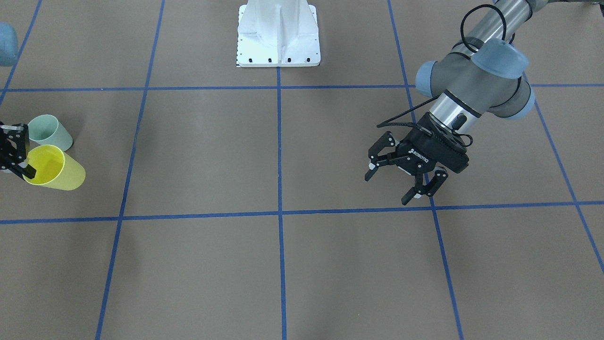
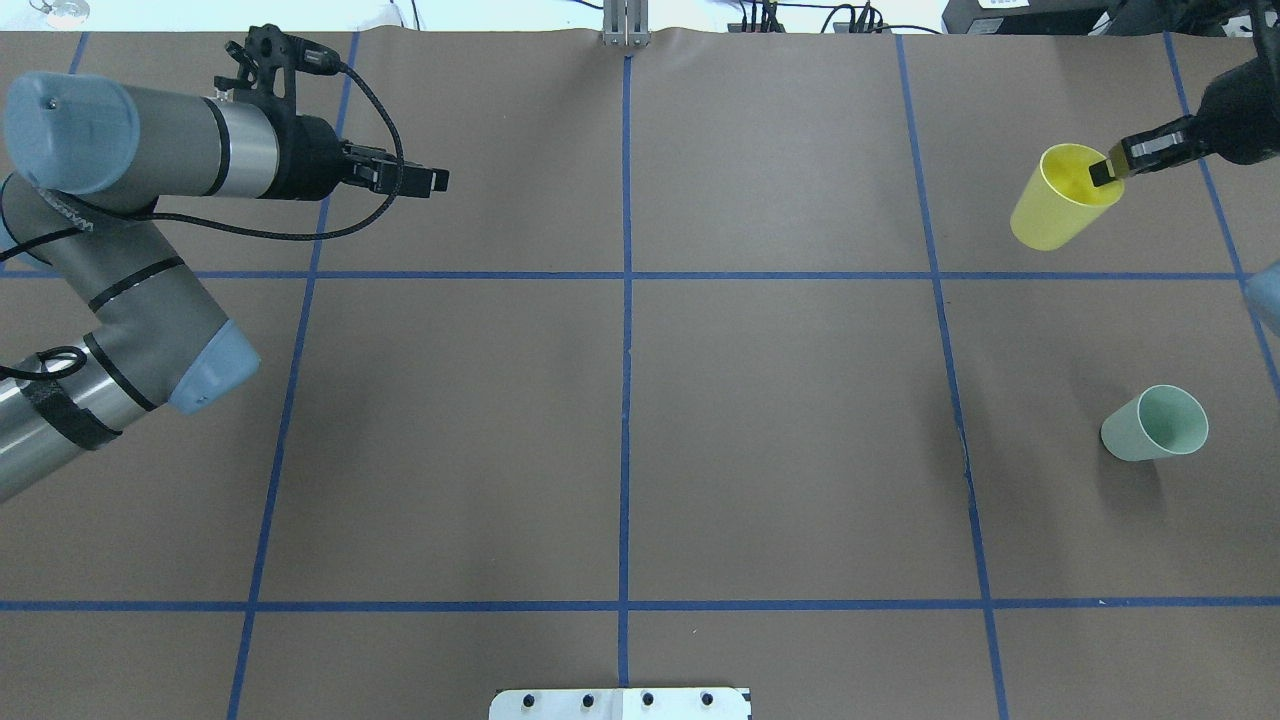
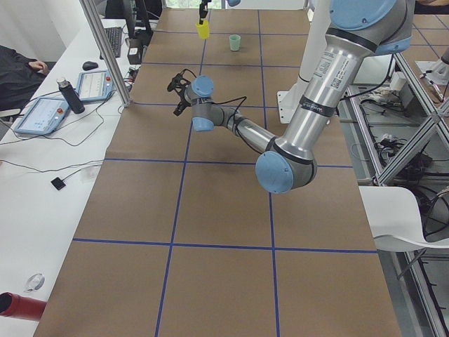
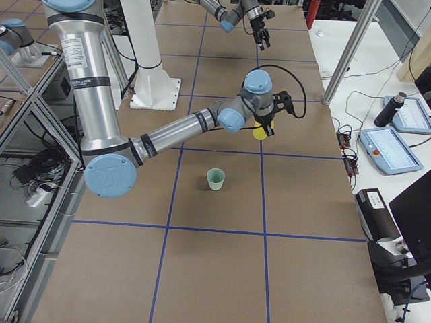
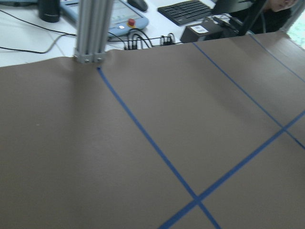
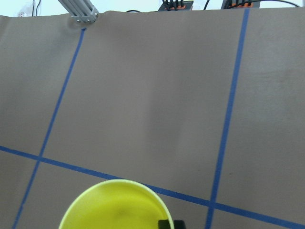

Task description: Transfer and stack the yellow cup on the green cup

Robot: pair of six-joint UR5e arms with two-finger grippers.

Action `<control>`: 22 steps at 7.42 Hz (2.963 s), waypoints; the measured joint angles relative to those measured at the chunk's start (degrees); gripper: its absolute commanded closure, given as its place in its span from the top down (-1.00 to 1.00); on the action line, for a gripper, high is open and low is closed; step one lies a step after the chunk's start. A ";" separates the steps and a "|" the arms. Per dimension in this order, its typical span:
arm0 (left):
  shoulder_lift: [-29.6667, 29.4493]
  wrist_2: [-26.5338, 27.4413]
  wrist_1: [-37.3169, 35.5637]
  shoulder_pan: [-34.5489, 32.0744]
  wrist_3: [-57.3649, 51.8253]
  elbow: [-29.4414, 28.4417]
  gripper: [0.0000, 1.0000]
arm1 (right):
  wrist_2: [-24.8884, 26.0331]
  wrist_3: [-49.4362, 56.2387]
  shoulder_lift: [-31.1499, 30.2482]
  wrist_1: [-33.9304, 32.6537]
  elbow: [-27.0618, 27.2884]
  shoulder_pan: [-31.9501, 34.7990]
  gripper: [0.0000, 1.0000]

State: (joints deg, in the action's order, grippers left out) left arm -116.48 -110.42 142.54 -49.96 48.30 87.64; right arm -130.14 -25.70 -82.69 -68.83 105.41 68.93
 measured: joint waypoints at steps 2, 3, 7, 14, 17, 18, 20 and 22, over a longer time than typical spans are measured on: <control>-0.26 0.41 -9.65 -2.64 0.09 -0.10 0.99 | 1.69 8.37 -5.75 -3.42 1.92 0.20 -1.00; -0.33 0.45 -13.30 -3.53 0.09 -0.21 0.99 | 1.94 10.95 -7.31 -7.77 4.29 0.25 -1.00; -0.31 0.39 -18.75 -5.59 -0.15 -0.52 0.99 | 3.02 14.75 -15.03 -17.60 15.08 0.87 -1.00; 0.16 -0.84 -25.11 -6.33 -1.58 -0.33 0.99 | 2.34 13.78 -19.87 -4.41 10.91 0.35 -1.00; 2.38 -2.49 -29.59 -7.25 -7.79 0.30 0.99 | 2.26 13.31 -19.58 -3.95 10.63 -0.72 -1.00; 2.72 -2.56 -29.83 -7.41 -8.44 0.38 0.99 | 2.25 13.22 -19.57 -3.92 10.62 -1.15 -1.00; 2.89 -2.60 -29.94 -7.49 -8.79 0.37 0.99 | 2.20 13.33 -19.63 -3.94 10.22 -1.87 -1.00; 2.92 -2.60 -29.95 -7.67 -8.83 0.35 0.99 | 2.17 13.75 -19.57 -3.95 9.51 -2.63 -1.00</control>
State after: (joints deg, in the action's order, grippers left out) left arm -113.56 -113.03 112.59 -57.63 39.47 87.98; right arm -127.96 -11.95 -102.26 -72.77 114.92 66.30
